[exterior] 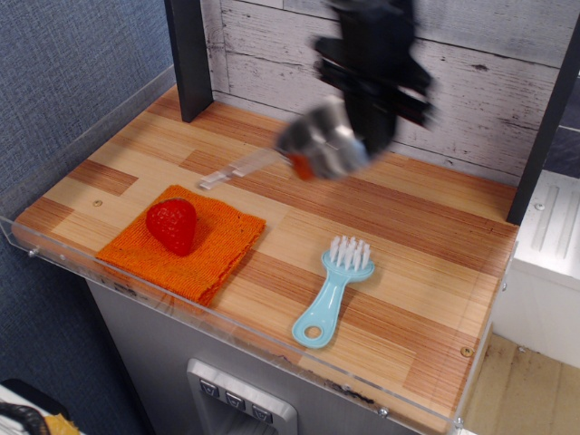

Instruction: Put the bowl right above the brush.

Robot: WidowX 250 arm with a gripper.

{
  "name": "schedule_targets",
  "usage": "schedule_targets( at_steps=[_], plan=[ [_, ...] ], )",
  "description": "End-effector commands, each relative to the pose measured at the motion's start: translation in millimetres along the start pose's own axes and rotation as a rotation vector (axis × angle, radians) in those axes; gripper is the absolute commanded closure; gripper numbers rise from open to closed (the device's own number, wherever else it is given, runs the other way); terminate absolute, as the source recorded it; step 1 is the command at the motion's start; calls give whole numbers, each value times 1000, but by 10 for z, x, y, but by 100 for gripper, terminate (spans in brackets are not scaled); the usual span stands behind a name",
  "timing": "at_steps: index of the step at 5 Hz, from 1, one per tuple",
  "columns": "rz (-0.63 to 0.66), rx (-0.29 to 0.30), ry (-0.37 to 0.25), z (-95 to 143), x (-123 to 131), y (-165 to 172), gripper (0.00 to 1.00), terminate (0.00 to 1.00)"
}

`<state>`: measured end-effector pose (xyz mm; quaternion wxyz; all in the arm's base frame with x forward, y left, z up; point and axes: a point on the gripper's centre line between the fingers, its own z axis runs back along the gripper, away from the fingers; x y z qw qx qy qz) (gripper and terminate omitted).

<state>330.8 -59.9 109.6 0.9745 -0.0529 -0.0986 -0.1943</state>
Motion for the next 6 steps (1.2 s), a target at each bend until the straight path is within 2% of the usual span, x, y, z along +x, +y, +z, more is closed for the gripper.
schedule_targets(
  at_steps=[1,4,5,6],
  plan=[
    [-112,50,-10,-264,312,-393,100,0],
    [-103,68,69,-738,290,-156,100,0],
    [-144,72,81,-760,259,-135,0,0],
    [-153,73,36,-583,283,-195,0,0]
  ],
)
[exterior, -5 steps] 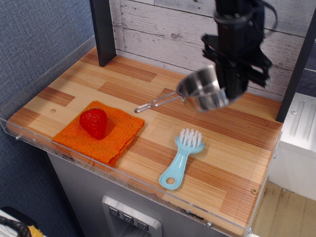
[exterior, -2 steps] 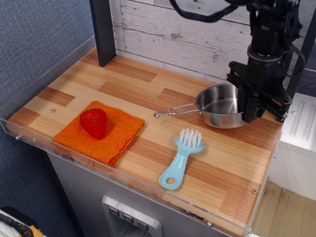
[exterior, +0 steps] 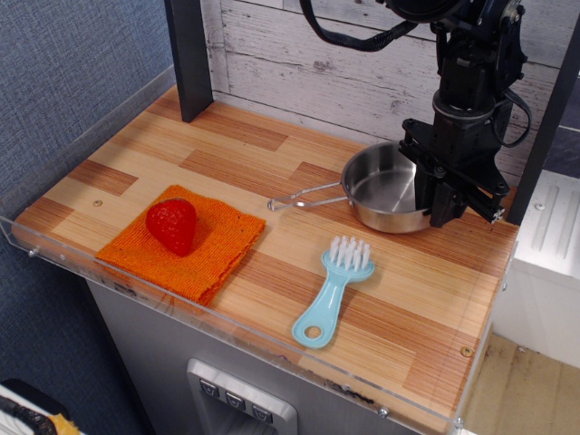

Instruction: Put the bowl right above the brush.

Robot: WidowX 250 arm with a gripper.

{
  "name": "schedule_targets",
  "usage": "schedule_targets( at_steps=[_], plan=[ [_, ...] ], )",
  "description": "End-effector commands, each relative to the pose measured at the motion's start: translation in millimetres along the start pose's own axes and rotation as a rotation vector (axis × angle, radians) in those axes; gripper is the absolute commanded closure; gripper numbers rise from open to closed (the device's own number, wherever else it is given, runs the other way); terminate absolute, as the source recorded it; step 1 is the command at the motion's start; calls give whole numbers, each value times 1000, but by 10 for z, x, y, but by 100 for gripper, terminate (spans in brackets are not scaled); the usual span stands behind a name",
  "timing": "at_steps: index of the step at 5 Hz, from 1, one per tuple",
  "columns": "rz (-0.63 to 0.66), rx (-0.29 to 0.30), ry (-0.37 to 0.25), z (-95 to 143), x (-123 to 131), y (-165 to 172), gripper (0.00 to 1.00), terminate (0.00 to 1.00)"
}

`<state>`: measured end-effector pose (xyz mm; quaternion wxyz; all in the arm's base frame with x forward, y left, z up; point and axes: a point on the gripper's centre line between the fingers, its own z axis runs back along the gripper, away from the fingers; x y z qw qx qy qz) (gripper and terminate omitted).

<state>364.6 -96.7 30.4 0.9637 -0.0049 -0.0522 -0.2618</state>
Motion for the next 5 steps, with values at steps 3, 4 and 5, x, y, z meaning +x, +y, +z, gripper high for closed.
schedule_targets(
  at_steps=[3,4,5],
  plan=[
    [405,-34,-174,1254,-572,626,0,0],
    [515,-33,-116,1283,-858,814,0,0],
    [513,25,-96,1296,-1055,870,0,0]
  ],
)
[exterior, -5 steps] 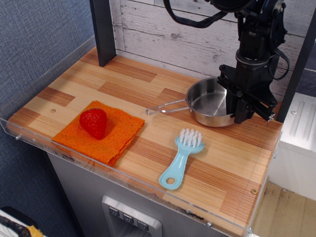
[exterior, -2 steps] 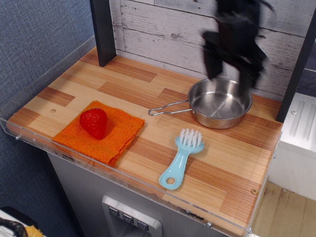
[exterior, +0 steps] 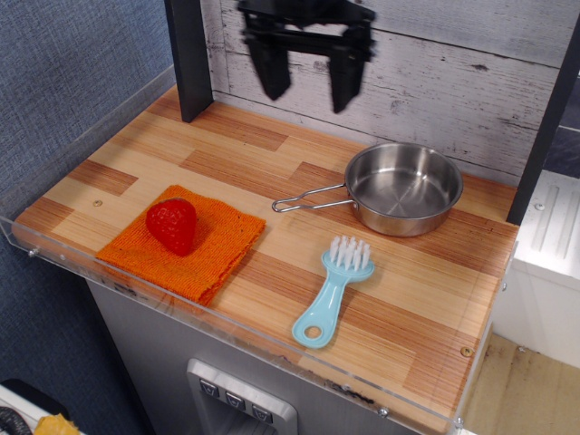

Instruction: Put the bowl right above the brush.

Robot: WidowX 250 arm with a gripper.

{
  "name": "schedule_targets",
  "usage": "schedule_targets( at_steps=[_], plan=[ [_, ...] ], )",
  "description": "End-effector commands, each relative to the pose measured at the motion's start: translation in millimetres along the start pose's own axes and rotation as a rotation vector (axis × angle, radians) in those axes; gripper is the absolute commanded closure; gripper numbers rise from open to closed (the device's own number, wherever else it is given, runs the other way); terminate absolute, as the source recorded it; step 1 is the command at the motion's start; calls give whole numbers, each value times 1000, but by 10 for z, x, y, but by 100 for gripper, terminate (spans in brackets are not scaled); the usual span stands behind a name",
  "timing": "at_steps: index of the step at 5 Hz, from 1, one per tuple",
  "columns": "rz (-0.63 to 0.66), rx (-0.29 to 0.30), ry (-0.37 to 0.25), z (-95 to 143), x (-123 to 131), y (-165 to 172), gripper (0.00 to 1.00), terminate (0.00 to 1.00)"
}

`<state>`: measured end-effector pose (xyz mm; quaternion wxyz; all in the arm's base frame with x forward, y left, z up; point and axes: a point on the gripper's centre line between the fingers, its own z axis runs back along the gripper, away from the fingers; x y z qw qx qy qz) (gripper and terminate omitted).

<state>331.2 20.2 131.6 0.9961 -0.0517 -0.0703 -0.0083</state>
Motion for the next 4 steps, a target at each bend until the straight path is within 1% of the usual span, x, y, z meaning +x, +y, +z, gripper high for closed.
schedule_targets(
  at_steps=[1,2,3,4],
  plan=[
    [-42,103,-66,240,-278,187,0,0],
    [-76,119,-75,198,-293,208,0,0],
    [-76,119,-75,198,-293,208,0,0],
    [-76,119,-75,198,-293,208,0,100]
  ],
)
